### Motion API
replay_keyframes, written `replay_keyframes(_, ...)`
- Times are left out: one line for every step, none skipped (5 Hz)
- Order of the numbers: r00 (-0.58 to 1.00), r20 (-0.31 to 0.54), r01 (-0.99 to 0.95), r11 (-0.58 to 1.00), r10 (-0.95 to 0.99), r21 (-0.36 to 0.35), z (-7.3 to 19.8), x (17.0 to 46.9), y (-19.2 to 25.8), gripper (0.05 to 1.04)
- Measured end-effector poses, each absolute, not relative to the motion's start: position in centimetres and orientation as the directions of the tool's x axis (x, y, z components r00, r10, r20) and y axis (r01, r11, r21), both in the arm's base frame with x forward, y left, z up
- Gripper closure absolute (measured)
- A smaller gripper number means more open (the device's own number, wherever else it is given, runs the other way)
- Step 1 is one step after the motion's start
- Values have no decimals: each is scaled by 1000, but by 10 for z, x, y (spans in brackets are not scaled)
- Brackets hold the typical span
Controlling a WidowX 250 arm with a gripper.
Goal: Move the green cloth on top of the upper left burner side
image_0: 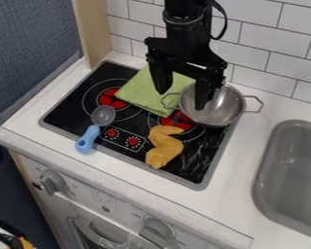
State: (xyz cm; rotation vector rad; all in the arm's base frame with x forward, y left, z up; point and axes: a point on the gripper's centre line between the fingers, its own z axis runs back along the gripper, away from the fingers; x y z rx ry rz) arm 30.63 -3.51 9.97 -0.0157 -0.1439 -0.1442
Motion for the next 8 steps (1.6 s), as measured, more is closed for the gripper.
replay_keyframes(982,117,149,989,-147,-6,91,306,-35,82)
replay_keyframes(985,102,140,990,-138,-15,81,312,-19,82)
replay_keyframes(991,127,54,999,-52,-8,82,344,10,82)
replay_keyframes(990,138,-18,1000,20,-15,76,369,40,82)
replay_keyframes(989,132,-62,998,66,-35,61,384,57,82)
replay_keyframes(993,98,-57,998,60,-34,39,397,60,82)
replay_keyframes(996,72,-52,999,52,-13,21,402,59,82)
replay_keyframes(997,65,-37,999,37,2,13,406,57,82)
